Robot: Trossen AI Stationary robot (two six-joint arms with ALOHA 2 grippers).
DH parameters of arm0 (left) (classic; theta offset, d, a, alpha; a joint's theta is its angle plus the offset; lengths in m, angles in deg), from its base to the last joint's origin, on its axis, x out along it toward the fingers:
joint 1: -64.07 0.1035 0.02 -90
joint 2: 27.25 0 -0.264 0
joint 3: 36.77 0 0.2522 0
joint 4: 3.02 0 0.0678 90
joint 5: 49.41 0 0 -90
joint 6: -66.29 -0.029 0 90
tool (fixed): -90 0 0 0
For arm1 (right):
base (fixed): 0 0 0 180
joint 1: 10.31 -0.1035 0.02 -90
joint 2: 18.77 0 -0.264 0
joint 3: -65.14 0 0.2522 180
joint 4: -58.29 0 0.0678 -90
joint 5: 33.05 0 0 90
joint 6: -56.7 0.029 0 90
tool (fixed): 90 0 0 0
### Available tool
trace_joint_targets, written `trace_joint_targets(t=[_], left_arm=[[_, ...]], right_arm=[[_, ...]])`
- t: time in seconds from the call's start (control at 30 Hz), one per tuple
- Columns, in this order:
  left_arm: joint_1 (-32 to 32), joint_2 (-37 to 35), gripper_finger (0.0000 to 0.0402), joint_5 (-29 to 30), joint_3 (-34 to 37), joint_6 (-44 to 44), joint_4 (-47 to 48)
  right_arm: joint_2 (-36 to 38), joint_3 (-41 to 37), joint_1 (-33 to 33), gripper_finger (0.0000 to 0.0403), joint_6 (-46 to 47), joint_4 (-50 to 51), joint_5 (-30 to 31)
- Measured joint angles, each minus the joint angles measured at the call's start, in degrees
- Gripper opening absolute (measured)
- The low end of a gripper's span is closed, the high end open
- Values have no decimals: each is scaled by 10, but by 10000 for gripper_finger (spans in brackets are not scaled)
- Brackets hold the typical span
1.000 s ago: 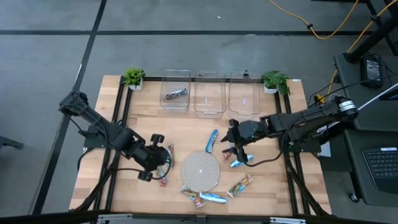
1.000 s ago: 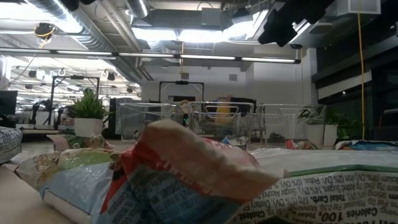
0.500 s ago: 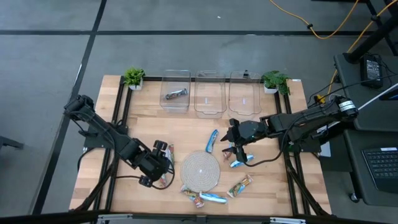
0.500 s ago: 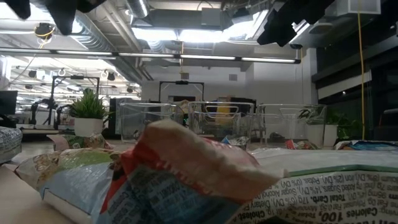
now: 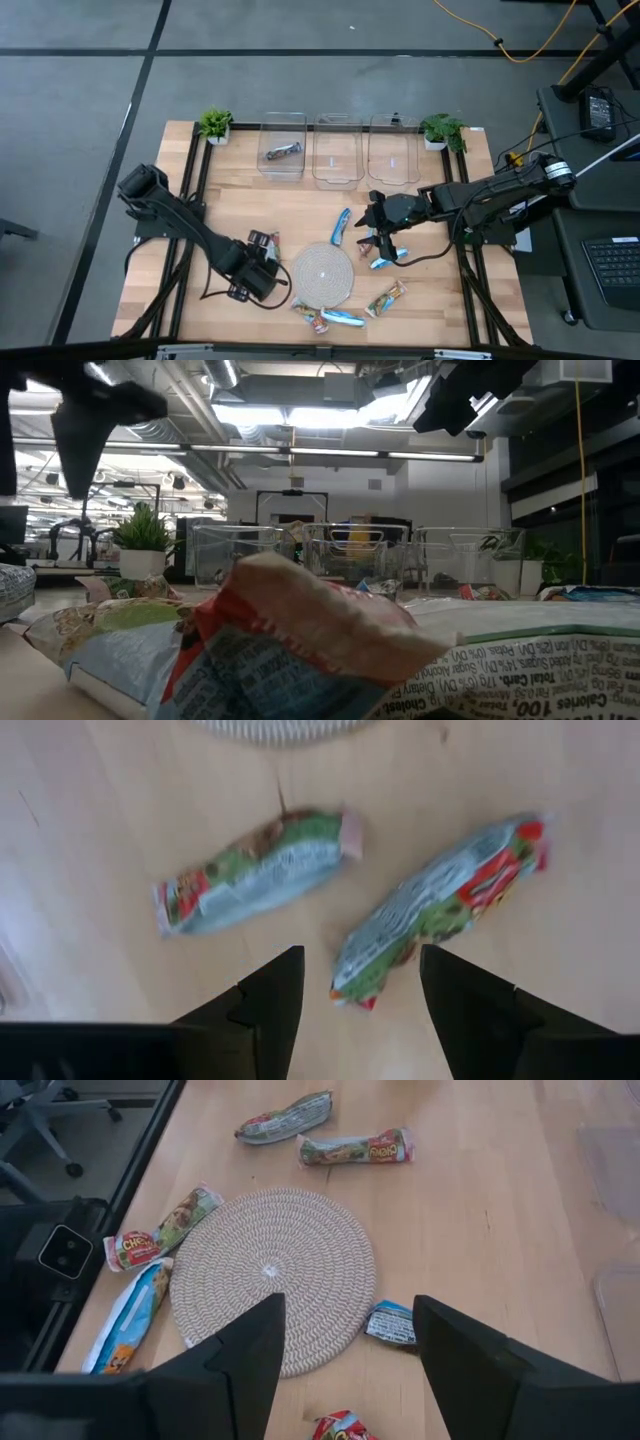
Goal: Pick and place Granola Bars by type
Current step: Put the red granola bar into the center transparent bin
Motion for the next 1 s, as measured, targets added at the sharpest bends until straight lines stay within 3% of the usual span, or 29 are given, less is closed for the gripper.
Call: trace_joint_targets(t=[0.27, 0.67, 1.0], left_arm=[[-9, 24, 192, -15, 9, 2, 11], [-23, 24, 192, -34, 107, 26, -58], [-22, 24, 192, -29, 113, 32, -64]], right_arm=[[0, 0, 0, 222, 0, 0, 0], [0, 0, 0, 222, 0, 0, 0], [0, 0, 0, 222, 13, -2, 0]])
